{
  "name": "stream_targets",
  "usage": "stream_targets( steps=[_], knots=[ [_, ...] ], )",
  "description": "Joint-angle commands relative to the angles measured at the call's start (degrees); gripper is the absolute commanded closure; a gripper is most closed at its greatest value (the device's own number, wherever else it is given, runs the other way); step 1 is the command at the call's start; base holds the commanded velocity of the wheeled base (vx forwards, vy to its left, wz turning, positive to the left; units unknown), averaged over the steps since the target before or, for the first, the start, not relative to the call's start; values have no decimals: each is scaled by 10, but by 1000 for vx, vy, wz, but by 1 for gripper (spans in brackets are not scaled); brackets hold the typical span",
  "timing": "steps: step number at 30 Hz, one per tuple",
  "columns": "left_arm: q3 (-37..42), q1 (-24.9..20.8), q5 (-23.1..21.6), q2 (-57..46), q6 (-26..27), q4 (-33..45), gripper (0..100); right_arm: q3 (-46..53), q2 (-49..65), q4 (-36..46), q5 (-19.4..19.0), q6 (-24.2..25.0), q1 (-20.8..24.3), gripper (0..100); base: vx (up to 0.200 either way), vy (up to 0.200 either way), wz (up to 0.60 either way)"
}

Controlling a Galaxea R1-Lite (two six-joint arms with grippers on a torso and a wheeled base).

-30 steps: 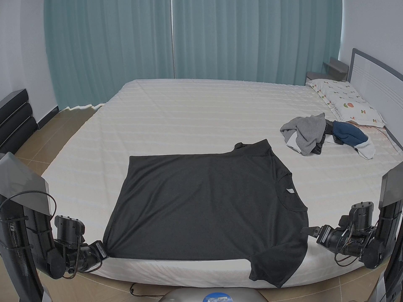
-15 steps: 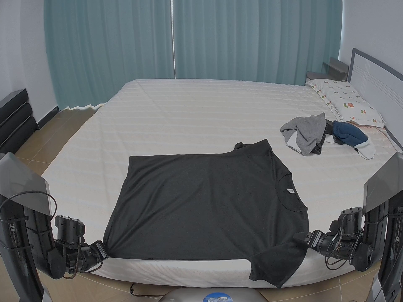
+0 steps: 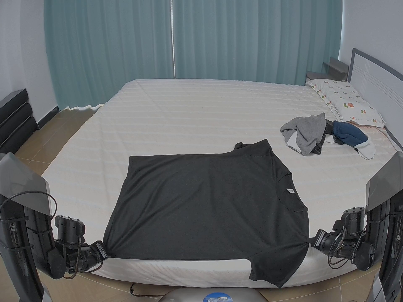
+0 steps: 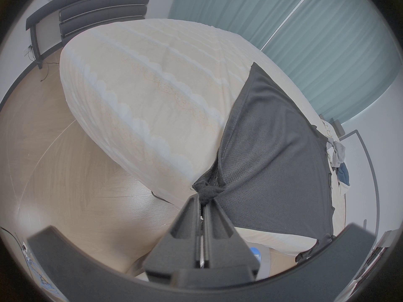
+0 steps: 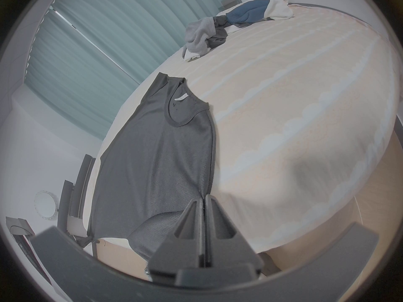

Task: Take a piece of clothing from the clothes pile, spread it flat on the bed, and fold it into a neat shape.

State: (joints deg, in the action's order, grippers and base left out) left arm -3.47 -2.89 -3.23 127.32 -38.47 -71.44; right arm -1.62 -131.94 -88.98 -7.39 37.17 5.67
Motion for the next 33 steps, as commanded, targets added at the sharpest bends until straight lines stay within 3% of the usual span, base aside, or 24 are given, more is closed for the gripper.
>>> stream_targets(
  steps=[1, 10, 19, 23, 33],
  knots=[
    [0, 0, -1, 1, 0, 0, 100, 11, 13, -8, 0, -10, -11, 100, 0, 0, 0],
    [1, -1, -3, 2, 0, 0, 100, 16, 19, -2, 4, -30, -31, 100, 0, 0, 0],
    [6, -3, -3, 1, 1, 0, 100, 16, 49, 63, 8, -65, -33, 100, 0, 0, 0],
    [11, -6, -3, 1, 2, 0, 100, 16, 44, 78, 53, -90, -32, 100, 0, 0, 0],
    [14, -13, -2, 3, 3, 1, 100, 16, 59, 104, 60, -102, -34, 100, 0, 0, 0]
  ],
)
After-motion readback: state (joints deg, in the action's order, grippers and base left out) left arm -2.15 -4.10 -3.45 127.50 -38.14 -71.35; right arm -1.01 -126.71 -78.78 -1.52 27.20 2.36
